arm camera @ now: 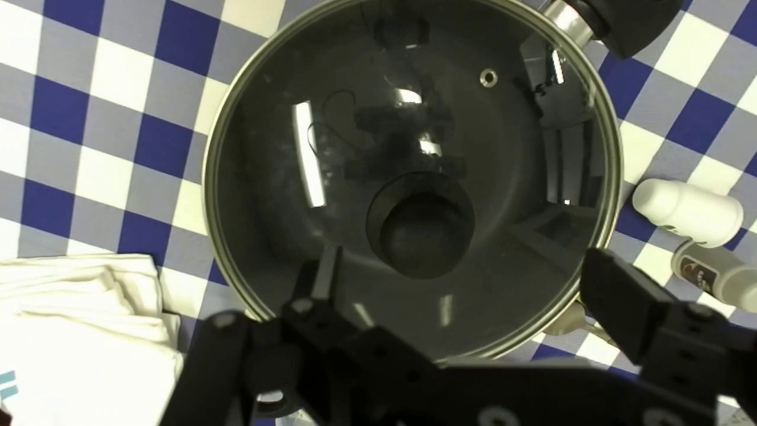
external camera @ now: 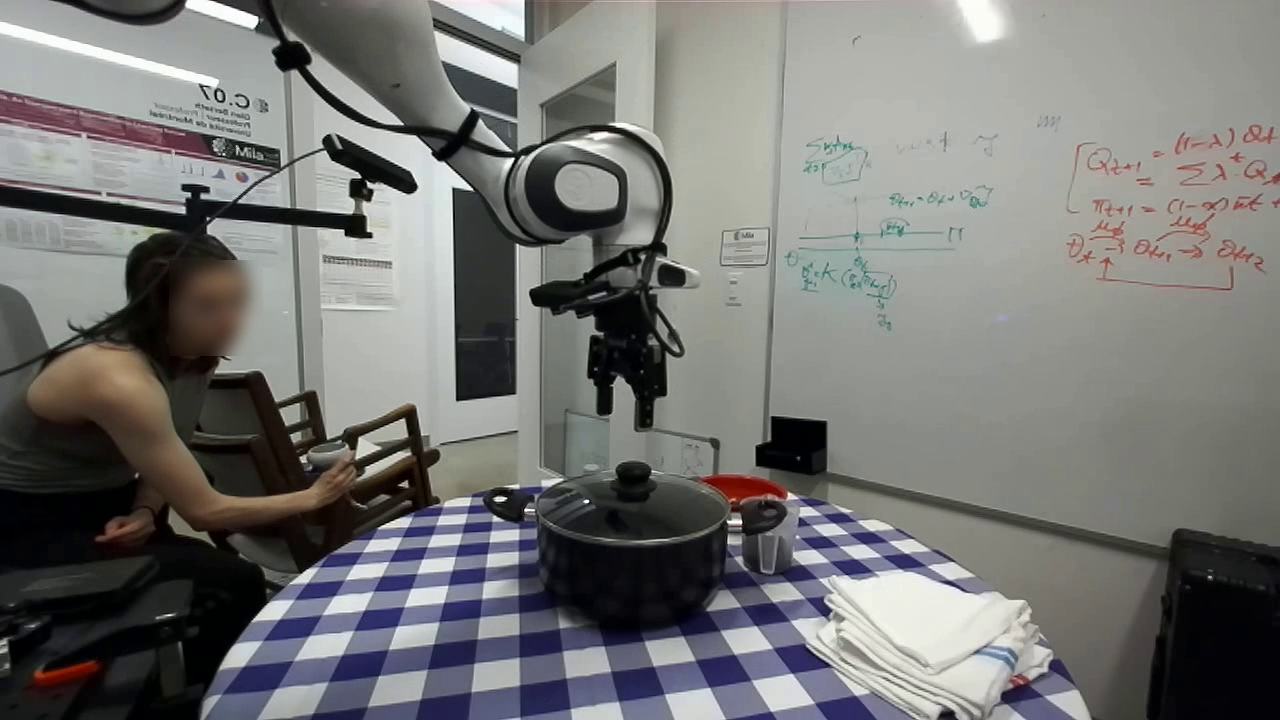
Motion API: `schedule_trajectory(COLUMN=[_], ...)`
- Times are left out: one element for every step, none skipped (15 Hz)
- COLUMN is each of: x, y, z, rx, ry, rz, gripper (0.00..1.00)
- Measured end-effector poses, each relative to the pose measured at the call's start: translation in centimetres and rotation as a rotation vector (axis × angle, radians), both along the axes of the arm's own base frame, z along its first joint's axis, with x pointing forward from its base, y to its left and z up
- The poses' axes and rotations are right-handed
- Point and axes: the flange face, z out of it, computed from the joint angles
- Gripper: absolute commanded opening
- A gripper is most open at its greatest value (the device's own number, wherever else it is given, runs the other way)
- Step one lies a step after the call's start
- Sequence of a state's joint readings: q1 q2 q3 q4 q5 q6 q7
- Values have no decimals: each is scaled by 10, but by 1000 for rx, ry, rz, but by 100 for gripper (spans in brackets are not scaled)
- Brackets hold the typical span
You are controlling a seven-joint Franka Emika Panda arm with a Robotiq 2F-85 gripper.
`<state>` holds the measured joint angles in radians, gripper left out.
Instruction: Put the lid on the table
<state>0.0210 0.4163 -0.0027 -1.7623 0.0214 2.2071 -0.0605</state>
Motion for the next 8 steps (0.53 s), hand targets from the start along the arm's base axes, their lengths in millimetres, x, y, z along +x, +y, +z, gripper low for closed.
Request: schedule_trajectory(x=[0,1,1,1,2,2,2,3], y=[3,5,7,9,10,11,12,13], z=[-4,-7,-10,-13,-16,-19,-22,-25], rx=[-6,-13,-21,-28,-35,-39,-42,-44], ry=[2,4,5,5,5,6,7,9], rz=[2,3,3,2,0,0,-1,-4], gripper=[100,100,100,100,100,100,100,100])
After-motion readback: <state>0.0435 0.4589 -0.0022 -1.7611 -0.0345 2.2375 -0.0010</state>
